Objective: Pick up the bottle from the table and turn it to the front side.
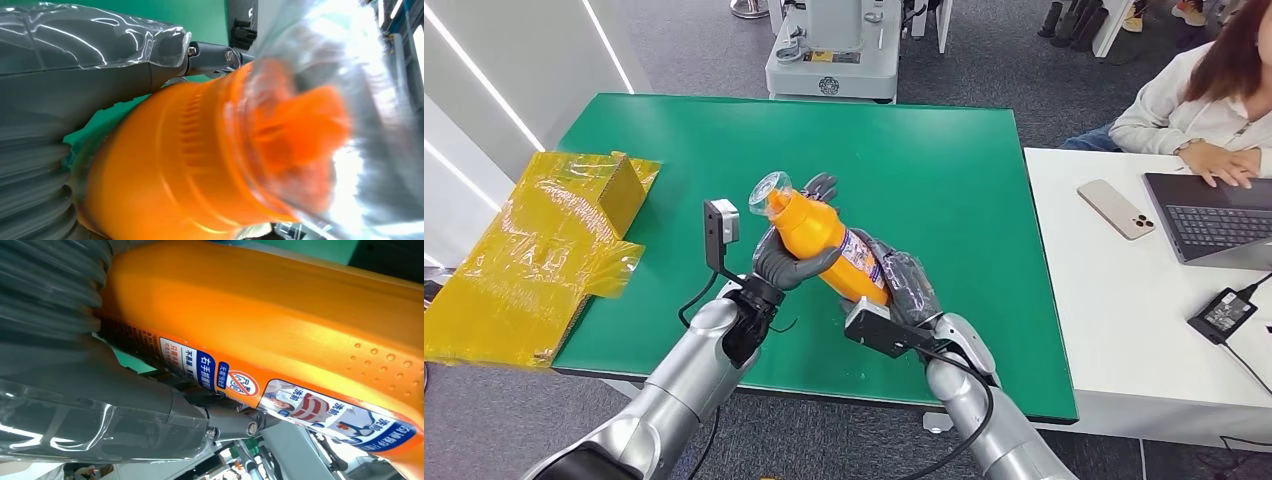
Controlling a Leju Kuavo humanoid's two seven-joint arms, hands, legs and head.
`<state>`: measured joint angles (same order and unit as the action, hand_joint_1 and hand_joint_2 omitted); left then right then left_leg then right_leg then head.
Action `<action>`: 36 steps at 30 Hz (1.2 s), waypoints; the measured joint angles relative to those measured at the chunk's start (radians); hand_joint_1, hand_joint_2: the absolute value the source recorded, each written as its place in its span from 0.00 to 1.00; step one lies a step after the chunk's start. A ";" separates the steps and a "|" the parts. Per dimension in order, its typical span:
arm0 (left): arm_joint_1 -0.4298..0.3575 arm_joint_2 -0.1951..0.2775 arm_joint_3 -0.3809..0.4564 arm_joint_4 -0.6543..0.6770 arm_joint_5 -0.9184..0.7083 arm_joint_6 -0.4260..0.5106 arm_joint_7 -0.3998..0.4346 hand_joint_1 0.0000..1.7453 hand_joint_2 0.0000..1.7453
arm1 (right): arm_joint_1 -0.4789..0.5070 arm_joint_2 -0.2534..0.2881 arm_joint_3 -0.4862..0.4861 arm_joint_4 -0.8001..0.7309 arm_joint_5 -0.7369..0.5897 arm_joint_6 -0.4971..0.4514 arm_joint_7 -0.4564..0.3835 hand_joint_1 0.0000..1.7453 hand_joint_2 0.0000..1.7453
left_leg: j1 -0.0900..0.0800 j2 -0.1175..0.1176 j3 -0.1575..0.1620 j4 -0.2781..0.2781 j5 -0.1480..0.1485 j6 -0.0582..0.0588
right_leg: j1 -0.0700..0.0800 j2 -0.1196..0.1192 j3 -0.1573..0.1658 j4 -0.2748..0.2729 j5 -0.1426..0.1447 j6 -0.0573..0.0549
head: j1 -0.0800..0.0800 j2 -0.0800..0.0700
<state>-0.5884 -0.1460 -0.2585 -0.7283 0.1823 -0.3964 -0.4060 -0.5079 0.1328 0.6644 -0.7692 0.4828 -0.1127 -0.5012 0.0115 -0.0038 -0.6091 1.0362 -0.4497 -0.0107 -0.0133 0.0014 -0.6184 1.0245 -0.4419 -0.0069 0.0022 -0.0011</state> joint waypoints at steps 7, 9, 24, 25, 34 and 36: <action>-0.002 -0.004 -0.025 0.001 0.017 0.043 -0.003 1.00 1.00 | 0.008 -0.019 0.000 -0.005 -0.011 -0.027 0.016 0.96 1.00 | 0.000 0.000 0.000 0.000 0.000 0.000 | 0.000 0.000 0.000 0.000 0.000 0.000 | 0.000 0.000; -0.001 -0.005 -0.030 0.001 0.028 0.046 -0.001 1.00 1.00 | 0.009 -0.026 0.000 -0.010 -0.013 -0.029 0.015 0.95 1.00 | 0.000 0.001 0.000 0.000 0.000 0.000 | 0.000 0.000 0.000 0.000 0.000 0.000 | 0.000 0.000; -0.002 -0.015 -0.048 0.001 0.076 0.042 0.000 1.00 1.00 | 0.037 -0.047 0.001 -0.055 -0.023 -0.056 0.017 0.00 1.00 | 0.000 0.000 0.000 0.000 0.000 0.000 | 0.000 0.000 0.000 0.000 0.000 0.000 | 0.000 0.000; -0.002 -0.017 -0.052 0.000 0.068 0.057 -0.009 1.00 1.00 | 0.045 -0.052 -0.001 -0.067 -0.027 -0.059 0.017 0.00 1.00 | 0.000 0.000 0.000 0.000 0.000 0.000 | 0.000 0.000 0.000 0.000 0.000 0.000 | 0.000 0.000; -0.056 0.038 -0.070 -0.135 -0.326 0.467 -0.101 1.00 1.00 | 0.175 -0.149 -0.027 -0.296 -0.041 -0.060 0.014 0.00 1.00 | 0.000 0.000 -0.001 0.000 0.000 0.000 | 0.000 0.000 0.000 0.000 0.000 0.000 | 0.000 0.000; -0.085 0.057 -0.071 -0.173 -0.485 0.568 -0.107 1.00 1.00 | 0.196 -0.164 -0.029 -0.356 -0.035 -0.043 0.026 0.00 1.00 | 0.000 0.000 -0.001 0.000 0.000 0.000 | 0.000 0.000 0.000 0.000 0.000 0.000 | 0.000 0.000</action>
<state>-0.6731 -0.0892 -0.3293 -0.9013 -0.3031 0.1711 -0.5133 -0.3121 -0.0313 0.6354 -1.1254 0.4482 -0.1556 -0.4750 0.0117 -0.0036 -0.6097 1.0363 -0.4498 -0.0107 -0.0133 0.0013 -0.6189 1.0245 -0.4418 -0.0070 0.0022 -0.0011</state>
